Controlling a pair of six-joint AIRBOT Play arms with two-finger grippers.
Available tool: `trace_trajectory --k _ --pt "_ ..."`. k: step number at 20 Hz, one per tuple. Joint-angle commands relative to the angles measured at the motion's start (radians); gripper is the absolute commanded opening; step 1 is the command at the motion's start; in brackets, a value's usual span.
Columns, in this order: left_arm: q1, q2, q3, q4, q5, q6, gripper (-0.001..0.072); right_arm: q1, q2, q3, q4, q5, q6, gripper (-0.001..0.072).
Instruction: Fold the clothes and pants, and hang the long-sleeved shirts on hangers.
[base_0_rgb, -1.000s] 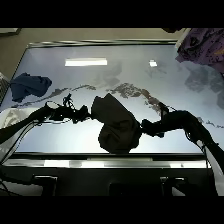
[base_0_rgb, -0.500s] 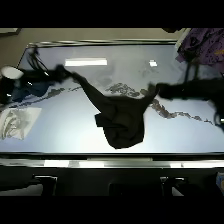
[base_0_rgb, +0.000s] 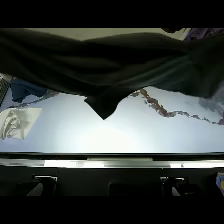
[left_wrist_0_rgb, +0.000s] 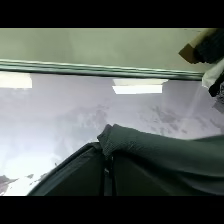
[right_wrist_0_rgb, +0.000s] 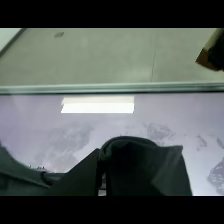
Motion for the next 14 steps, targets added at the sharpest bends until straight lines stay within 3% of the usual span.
trace_trajectory --k 1,3,7,10,14 --pt "0.004 0.117 0.013 0.096 -0.142 -0.109 0.0014 0.0 0.084 0.036 -0.128 0.028 0.067 0.0032" --pt "0.004 0.113 -0.003 0.096 -0.185 -0.152 0.0015 0.0 0.042 0.036 -0.188 0.079 0.087 0.0032" --pt "0.003 0.076 -0.227 0.095 -0.124 -0.159 0.0015 0.0 -0.215 0.036 -0.265 0.158 0.207 0.0033" --pt "0.002 0.003 -0.489 0.095 0.084 -0.16 0.0015 0.0 -0.492 0.036 -0.205 0.262 0.246 0.0033" --pt "0.002 -0.198 -0.73 0.007 0.404 -0.158 0.0016 0.002 -0.825 0.036 0.027 0.371 0.251 0.0033"
